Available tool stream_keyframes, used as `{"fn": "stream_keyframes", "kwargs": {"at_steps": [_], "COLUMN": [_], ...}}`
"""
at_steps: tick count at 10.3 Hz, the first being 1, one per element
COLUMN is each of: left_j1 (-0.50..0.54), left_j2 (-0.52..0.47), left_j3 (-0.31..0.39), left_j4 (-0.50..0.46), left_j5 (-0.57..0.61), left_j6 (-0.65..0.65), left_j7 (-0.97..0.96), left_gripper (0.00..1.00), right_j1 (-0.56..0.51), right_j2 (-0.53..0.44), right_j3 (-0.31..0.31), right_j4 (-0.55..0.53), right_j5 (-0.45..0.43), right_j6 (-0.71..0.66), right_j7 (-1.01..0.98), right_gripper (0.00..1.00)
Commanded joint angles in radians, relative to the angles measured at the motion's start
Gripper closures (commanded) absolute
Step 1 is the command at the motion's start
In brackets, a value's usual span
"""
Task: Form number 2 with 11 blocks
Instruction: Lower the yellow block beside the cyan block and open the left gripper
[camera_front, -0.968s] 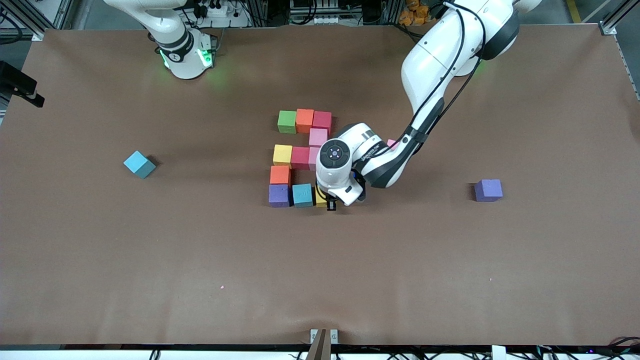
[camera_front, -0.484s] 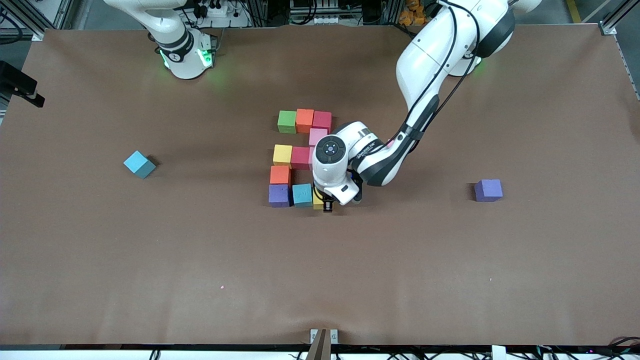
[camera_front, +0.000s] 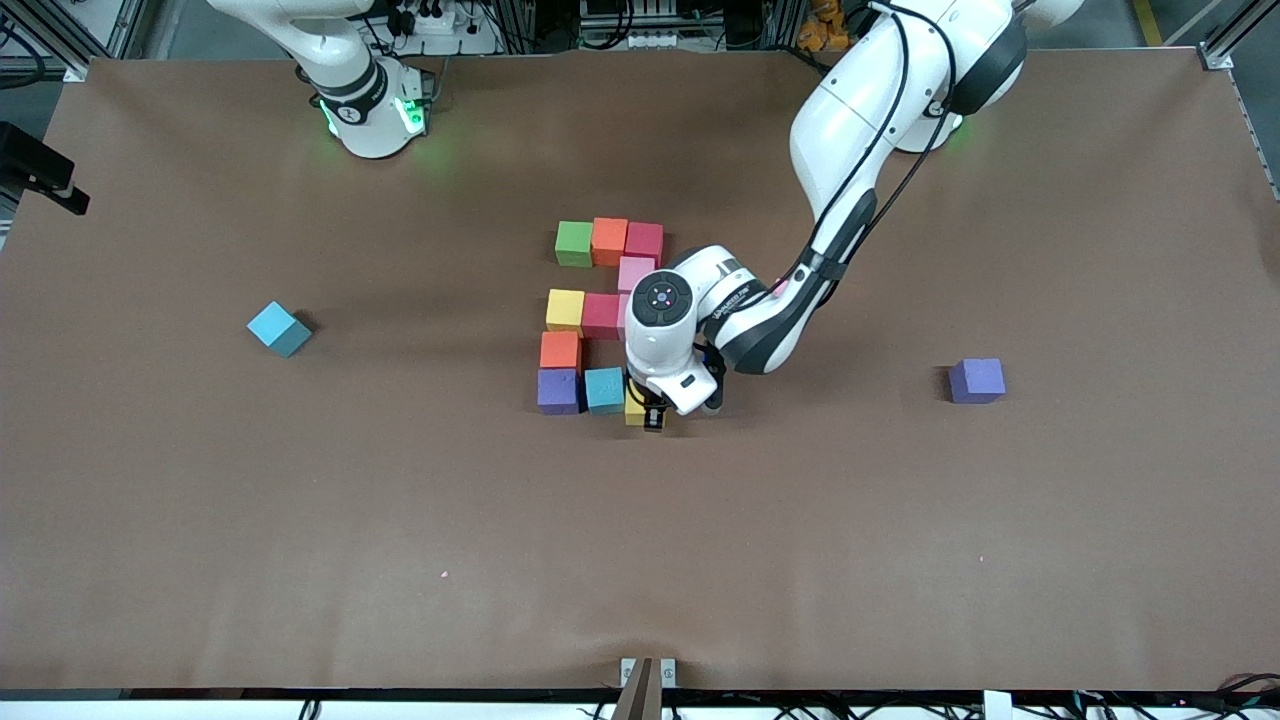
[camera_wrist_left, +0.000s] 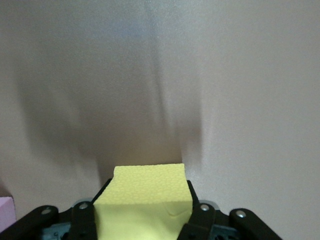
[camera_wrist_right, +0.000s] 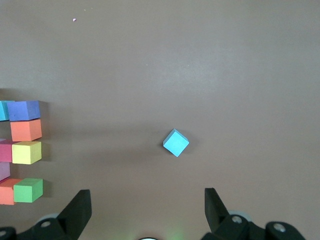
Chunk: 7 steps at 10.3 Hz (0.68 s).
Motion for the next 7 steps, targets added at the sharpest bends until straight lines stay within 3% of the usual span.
{"fn": "stream_keyframes", "kwargs": {"at_steps": [1, 7], "left_j1": [-0.032, -0.033], "left_j2": [0.029, 0.041], "left_j3": [0.021, 0.019], "left_j4": [0.032, 0.044], "left_j5": [-0.019, -0.023], "left_j6": [0.018, 0.022], "left_j7": [0.020, 0.000], "left_gripper": [0.60, 0.60], "right_j1": [-0.009, -0.008], "right_j2": [0.010, 0.010], "right_j3": [0.008, 0.008], "right_j4": [0.024, 0.024], "right_j5": [0.002, 0.002], "right_j6": [-0.009, -0.009], "right_j7": [0.007, 0.011], "right_gripper": [0.00, 0.00]}}
